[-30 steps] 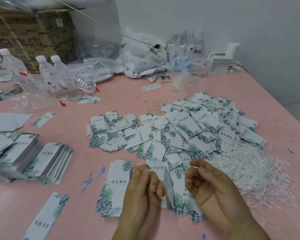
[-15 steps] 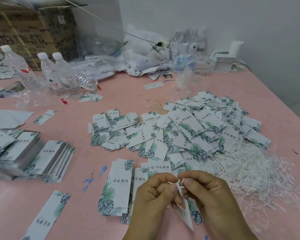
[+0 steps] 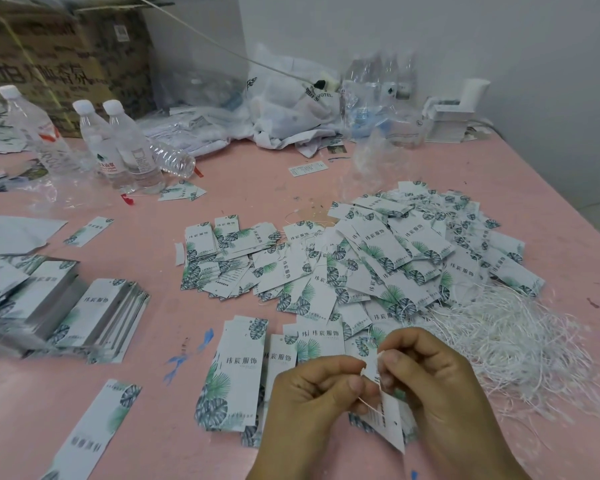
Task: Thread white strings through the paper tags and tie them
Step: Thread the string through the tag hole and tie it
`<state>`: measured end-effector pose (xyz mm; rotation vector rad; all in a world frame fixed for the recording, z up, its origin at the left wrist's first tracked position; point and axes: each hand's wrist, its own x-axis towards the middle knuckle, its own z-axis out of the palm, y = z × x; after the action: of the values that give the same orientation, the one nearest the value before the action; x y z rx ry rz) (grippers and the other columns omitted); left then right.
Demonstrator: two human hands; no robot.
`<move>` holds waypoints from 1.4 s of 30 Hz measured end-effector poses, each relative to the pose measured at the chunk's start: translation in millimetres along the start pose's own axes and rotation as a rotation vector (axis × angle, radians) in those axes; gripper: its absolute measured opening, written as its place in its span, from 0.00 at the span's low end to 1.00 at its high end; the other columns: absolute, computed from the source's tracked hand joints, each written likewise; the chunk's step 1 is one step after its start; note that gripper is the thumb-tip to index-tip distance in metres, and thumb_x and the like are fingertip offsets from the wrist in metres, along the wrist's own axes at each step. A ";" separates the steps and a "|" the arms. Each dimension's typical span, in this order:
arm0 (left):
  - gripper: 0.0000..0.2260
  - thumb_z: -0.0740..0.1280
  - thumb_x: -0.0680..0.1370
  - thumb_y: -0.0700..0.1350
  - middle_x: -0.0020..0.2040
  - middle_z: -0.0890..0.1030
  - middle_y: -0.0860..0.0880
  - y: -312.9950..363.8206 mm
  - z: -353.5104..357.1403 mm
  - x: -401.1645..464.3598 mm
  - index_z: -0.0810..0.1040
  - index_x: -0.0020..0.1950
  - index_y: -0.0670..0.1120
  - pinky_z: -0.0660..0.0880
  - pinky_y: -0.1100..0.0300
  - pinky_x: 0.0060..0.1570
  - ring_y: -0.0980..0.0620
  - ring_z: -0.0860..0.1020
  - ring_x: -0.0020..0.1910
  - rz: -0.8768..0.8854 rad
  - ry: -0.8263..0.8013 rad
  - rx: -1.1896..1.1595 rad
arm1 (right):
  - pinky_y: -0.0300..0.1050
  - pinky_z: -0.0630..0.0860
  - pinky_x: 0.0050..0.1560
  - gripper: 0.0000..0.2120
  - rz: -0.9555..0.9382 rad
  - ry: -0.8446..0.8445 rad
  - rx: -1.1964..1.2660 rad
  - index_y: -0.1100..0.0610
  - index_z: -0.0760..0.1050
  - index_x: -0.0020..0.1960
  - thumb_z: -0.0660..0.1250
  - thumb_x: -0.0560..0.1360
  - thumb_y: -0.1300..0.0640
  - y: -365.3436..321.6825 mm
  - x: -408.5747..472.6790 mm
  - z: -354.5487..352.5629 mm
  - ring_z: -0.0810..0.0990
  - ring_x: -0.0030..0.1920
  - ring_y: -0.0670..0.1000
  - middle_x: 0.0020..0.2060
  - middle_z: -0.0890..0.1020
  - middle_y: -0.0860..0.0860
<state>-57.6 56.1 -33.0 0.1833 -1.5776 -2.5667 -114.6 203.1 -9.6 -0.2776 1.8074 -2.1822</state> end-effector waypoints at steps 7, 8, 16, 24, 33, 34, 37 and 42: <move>0.09 0.76 0.64 0.47 0.33 0.83 0.39 -4.1 -4.1 3.7 0.86 0.42 0.44 0.78 0.59 0.35 0.48 0.82 0.32 0.047 0.021 0.054 | 0.39 0.76 0.34 0.03 -0.031 -0.061 -0.114 0.57 0.83 0.39 0.72 0.66 0.64 -12.9 -3.7 2.0 0.78 0.29 0.51 0.27 0.80 0.58; 0.09 0.75 0.65 0.47 0.33 0.83 0.40 -5.1 -4.6 4.4 0.85 0.41 0.44 0.78 0.59 0.35 0.48 0.81 0.32 0.056 0.018 0.068 | 0.39 0.76 0.34 0.07 -0.045 -0.070 -0.165 0.56 0.83 0.38 0.73 0.68 0.67 -13.0 -4.0 1.9 0.78 0.29 0.51 0.27 0.80 0.57; 0.08 0.75 0.70 0.47 0.31 0.80 0.44 -14.4 -6.8 6.1 0.84 0.40 0.43 0.73 0.63 0.35 0.52 0.76 0.30 0.063 -0.011 0.094 | 0.33 0.74 0.35 0.21 -0.087 -0.093 -0.365 0.50 0.82 0.37 0.70 0.69 0.76 -15.1 -6.7 3.2 0.78 0.31 0.42 0.31 0.82 0.53; 0.07 0.75 0.69 0.45 0.30 0.78 0.41 -20.7 -7.9 7.7 0.83 0.39 0.41 0.72 0.59 0.35 0.49 0.74 0.30 0.024 0.008 0.091 | 0.32 0.74 0.37 0.21 -0.098 -0.029 -0.400 0.47 0.82 0.38 0.71 0.69 0.75 -11.6 -6.6 4.0 0.78 0.33 0.42 0.32 0.82 0.51; 0.06 0.73 0.67 0.45 0.29 0.79 0.41 -15.4 -3.9 5.1 0.83 0.38 0.43 0.73 0.60 0.34 0.49 0.75 0.29 0.014 0.017 0.110 | 0.31 0.73 0.37 0.22 -0.179 -0.005 -0.513 0.44 0.81 0.38 0.72 0.68 0.73 -12.0 -8.4 5.9 0.78 0.32 0.42 0.33 0.82 0.49; 0.06 0.73 0.67 0.46 0.29 0.79 0.41 -13.9 -3.5 4.8 0.83 0.38 0.43 0.73 0.60 0.34 0.50 0.75 0.28 0.016 0.017 0.120 | 0.31 0.73 0.37 0.22 -0.199 -0.004 -0.543 0.44 0.81 0.39 0.72 0.68 0.73 -11.3 -8.6 5.6 0.78 0.32 0.43 0.32 0.82 0.47; 0.06 0.73 0.67 0.46 0.28 0.79 0.43 -9.2 -2.2 3.4 0.84 0.37 0.44 0.72 0.63 0.32 0.52 0.75 0.28 0.024 0.024 0.155 | 0.35 0.75 0.37 0.19 -0.287 0.004 -0.645 0.46 0.80 0.40 0.73 0.68 0.71 -9.9 -7.8 5.3 0.80 0.34 0.45 0.34 0.81 0.44; 0.02 0.72 0.70 0.40 0.28 0.78 0.43 -6.9 -0.6 1.4 0.84 0.37 0.43 0.72 0.63 0.31 0.52 0.74 0.28 0.032 0.037 0.191 | 0.40 0.76 0.36 0.08 -0.405 -0.017 -0.739 0.48 0.79 0.39 0.70 0.67 0.62 -9.6 -6.6 5.6 0.79 0.35 0.47 0.35 0.80 0.45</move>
<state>-59.2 58.4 -39.5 0.2209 -1.7952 -2.3734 -107.5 201.8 1.2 -0.8743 2.6672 -1.6002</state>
